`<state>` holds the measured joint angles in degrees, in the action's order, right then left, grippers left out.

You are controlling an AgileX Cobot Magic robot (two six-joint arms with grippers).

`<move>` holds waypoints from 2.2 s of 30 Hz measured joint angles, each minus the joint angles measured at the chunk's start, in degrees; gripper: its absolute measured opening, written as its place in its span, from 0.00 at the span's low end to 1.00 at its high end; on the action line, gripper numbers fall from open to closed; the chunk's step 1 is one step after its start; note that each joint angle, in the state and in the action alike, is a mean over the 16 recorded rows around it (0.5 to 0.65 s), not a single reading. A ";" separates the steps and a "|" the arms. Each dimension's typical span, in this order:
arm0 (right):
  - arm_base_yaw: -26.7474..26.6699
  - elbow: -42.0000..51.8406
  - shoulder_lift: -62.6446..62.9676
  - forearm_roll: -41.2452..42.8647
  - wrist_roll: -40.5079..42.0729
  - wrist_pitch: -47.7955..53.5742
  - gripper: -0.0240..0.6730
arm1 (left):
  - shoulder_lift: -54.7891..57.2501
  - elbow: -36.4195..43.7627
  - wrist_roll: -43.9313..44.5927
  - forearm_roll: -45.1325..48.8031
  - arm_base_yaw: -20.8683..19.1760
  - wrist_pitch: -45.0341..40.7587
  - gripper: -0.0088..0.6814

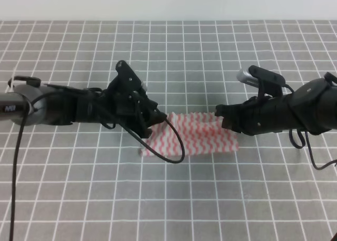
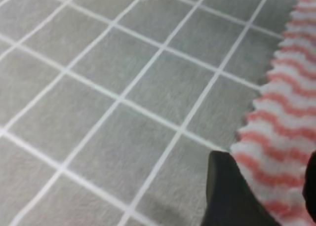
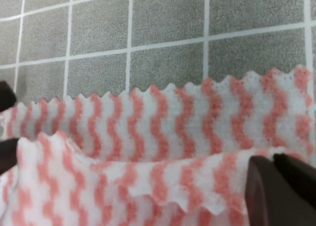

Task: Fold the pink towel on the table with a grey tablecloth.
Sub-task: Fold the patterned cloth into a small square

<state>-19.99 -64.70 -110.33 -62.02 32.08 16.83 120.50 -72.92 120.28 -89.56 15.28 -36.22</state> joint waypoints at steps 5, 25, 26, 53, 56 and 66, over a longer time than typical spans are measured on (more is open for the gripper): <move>0.01 0.01 0.05 0.01 0.01 0.00 0.02 | 0.69 -0.48 -1.23 1.99 0.00 -0.86 0.46; 0.13 0.06 0.45 0.07 0.07 0.06 0.01 | 0.80 -0.53 -3.65 6.59 0.00 -1.35 0.16; 0.13 0.06 0.50 0.08 0.08 0.06 0.01 | 0.79 -0.53 -3.82 6.75 0.00 -1.31 0.13; 0.11 0.02 0.32 0.04 0.05 0.06 0.01 | -3.82 -0.77 -14.03 11.76 0.01 -0.21 0.13; 0.11 0.02 0.32 0.04 0.05 0.06 0.01 | -3.25 -0.93 -15.33 11.77 0.02 -0.49 0.19; 0.09 0.01 0.17 0.03 0.08 0.01 0.02 | -0.57 -2.08 -16.21 11.75 0.46 -2.92 0.32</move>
<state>-19.90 -64.70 -110.16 -61.99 32.16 16.84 119.93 -75.00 104.07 -77.81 15.74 -39.14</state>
